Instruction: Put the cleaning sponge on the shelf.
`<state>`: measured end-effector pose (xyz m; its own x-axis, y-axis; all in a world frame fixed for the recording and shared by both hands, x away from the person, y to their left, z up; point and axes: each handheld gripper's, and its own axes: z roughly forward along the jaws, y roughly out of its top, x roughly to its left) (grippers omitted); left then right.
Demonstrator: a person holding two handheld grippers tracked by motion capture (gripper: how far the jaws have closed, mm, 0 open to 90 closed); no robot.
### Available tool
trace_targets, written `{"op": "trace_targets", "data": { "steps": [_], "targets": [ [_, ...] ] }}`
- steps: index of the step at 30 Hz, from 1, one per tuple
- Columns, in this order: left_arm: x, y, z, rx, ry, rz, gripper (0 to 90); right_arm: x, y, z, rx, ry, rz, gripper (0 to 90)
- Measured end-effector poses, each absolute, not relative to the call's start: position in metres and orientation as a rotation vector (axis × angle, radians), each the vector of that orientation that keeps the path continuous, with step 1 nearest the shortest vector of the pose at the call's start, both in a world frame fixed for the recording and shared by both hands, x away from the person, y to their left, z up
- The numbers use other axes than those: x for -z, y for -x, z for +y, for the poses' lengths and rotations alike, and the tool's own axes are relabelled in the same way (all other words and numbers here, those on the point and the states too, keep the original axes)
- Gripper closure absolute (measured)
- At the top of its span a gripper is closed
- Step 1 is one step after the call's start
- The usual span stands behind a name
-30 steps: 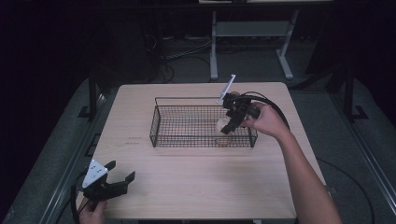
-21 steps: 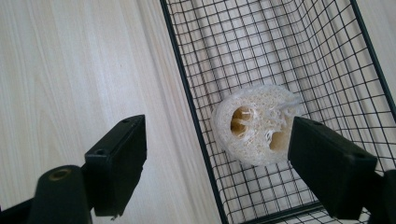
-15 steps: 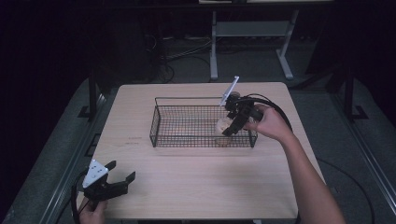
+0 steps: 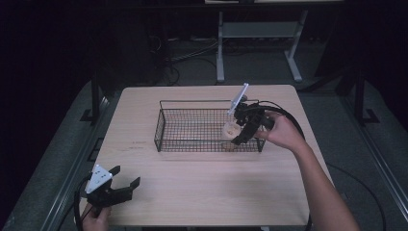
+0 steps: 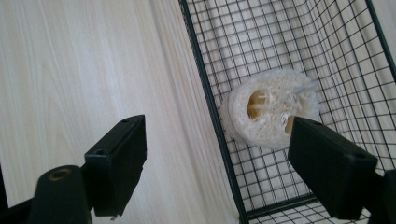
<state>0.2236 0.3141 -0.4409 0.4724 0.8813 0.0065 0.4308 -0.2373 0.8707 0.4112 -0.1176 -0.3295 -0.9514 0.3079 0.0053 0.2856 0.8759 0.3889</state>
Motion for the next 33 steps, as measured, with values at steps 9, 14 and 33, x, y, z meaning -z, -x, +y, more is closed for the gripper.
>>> {"op": "trace_targets", "data": {
  "steps": [9,14,33],
  "targets": [
    [0.441,-0.224,0.313,-0.651,-1.852,1.102,13.9,0.332,-0.404,-0.124,-0.618,-0.476,2.987,18.1],
    [0.441,-0.224,0.313,-0.652,-1.853,1.099,13.9,0.333,-0.398,-0.123,-0.622,-0.458,2.982,17.9],
    [0.441,-0.224,0.313,-0.650,-1.855,1.102,13.9,0.345,-0.370,-0.127,-0.635,-0.414,2.981,17.7]
  ]
}}
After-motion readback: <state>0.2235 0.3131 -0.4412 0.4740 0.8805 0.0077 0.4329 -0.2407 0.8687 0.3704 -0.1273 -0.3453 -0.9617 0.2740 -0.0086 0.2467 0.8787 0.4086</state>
